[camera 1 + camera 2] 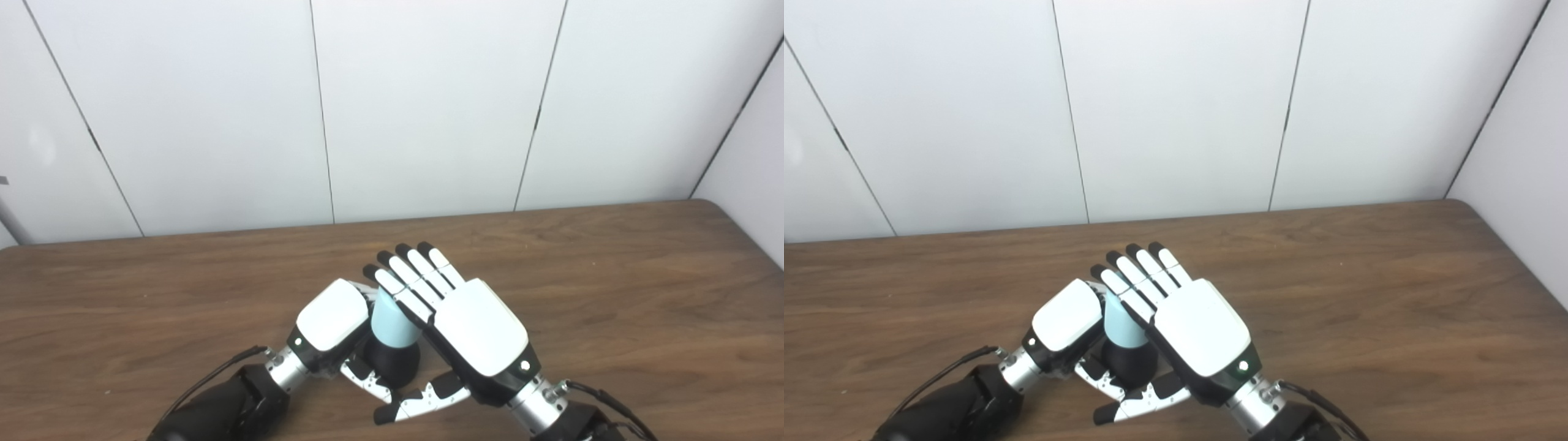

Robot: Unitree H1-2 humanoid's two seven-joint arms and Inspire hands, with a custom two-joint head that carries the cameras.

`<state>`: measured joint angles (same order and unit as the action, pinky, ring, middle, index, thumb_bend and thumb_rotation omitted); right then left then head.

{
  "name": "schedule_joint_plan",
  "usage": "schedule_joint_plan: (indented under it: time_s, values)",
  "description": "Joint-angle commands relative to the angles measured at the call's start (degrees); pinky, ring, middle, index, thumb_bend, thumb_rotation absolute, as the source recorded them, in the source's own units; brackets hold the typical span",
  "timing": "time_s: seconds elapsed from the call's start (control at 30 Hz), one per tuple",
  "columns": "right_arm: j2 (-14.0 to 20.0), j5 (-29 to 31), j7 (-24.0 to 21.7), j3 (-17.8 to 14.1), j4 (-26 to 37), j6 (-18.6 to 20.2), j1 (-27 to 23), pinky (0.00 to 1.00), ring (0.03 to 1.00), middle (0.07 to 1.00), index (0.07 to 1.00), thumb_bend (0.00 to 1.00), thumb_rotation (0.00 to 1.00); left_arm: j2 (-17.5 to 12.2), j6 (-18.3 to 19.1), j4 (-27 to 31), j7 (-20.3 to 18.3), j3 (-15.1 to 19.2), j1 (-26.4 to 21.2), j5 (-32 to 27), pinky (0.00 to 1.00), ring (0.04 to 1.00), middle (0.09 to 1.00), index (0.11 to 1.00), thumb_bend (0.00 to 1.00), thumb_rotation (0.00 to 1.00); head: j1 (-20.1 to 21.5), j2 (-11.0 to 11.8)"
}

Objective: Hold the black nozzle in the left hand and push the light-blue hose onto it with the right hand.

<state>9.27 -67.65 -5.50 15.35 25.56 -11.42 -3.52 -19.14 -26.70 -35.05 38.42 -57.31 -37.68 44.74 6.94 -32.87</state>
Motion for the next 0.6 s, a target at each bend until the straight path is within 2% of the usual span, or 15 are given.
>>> schedule_joint_plan:
  time_s: [0.0,0.1,0.17,0.3,0.43,0.57]
  values:
    - [1.82,1.86,-4.54,0.82,-0.78,0.66,0.67,0.96,0.922,0.934,0.9,0.84,0.9,4.48,-0.22,-3.23,0.86,-5.38,13.18,-1.03,0.31,0.399,0.481,0.491,0.52,0.0,0.06,-0.03]
    - [2.03,3.58,-3.87,0.72,-0.51,0.2,0.7,0.89,0.852,0.86,0.835,0.84,0.89,4.42,-0.23,-3.05,0.61,-5.4,13.23,-1.56,0.31,0.392,0.476,0.497,0.52,0.0,0.06,-0.03]
    - [2.09,4.99,-3.69,0.62,-0.32,0.16,0.61,0.88,0.833,0.837,0.812,0.84,0.89,4.49,-0.23,-3.22,0.61,-5.39,13.16,-1.76,0.3,0.39,0.475,0.498,0.52,0.0,0.21,-0.04]
    - [2.17,6.63,-2.8,0.48,-0.09,-0.04,0.47,0.83,0.804,0.808,0.778,0.84,0.89,4.7,-0.22,-3.78,1.51,-5.59,13.0,-1.39,0.3,0.39,0.471,0.503,0.52,0.0,0.23,-0.04]
    - [1.93,7.64,0.3,0.32,-0.57,-1.04,0.32,0.77,0.766,0.775,0.74,0.83,0.87,4.78,-0.22,-4.06,1.88,-5.75,12.86,-0.84,0.31,0.396,0.474,0.499,0.52,0.0,0.22,-0.04]
    - [2.03,7.51,0.18,0.48,-0.06,-0.69,0.28,0.77,0.771,0.784,0.75,0.82,0.88,4.84,-0.23,-4.17,2.12,-5.99,12.81,-1.3,0.32,0.405,0.474,0.499,0.52,0.0,0.2,0.0]
